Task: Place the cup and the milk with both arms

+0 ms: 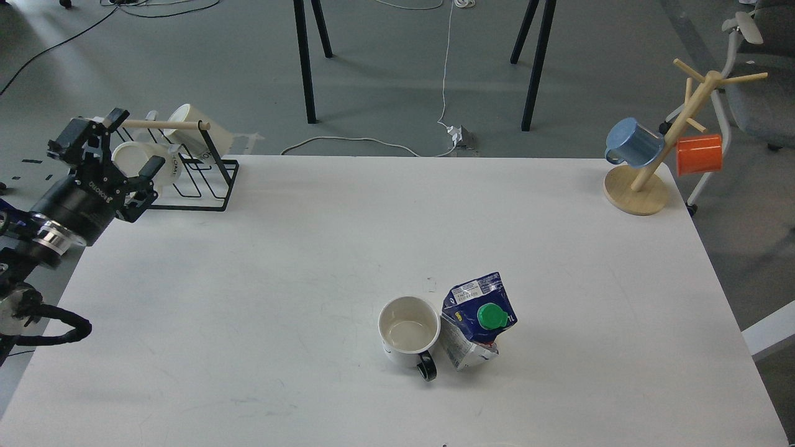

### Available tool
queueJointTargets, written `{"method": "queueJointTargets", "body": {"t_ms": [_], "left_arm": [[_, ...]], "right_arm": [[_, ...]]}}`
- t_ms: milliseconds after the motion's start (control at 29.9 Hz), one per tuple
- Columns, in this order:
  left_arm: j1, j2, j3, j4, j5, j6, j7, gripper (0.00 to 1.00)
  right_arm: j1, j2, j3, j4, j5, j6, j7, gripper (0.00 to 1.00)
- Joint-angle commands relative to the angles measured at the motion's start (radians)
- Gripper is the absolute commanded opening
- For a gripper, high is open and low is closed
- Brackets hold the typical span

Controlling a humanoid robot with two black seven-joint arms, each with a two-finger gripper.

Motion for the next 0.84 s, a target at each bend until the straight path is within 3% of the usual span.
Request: {"method": "queueJointTargets", "body": {"t_ms": [0,167,435,802], "left_arm": [[0.001,0.025,0.002,0.0,0.002,0.0,0.0,0.99],[0.002,0.035,-0.003,0.0,0.0,0.0,0.0,0.99],[0.002,0.042,-0.009,-0.001,0.0,0.0,0.0,0.99],[0.041,0.03,-0.02,-0.027,-0.001,0.0,0.0,0.99]], "right_arm": [[0.113,0.042,-0.092,-0.085,-0.007,0.0,0.0,0.98],[0.213,0.091,-0.149,-0.142,-0.009,0.0,0.0,0.98],[0.226,0.171,-0.145,-0.184,-0.009,0.0,0.0,0.98],[0.318,0.155,-0.156,-0.176,-0.076,0.0,0.0,0.98]]}}
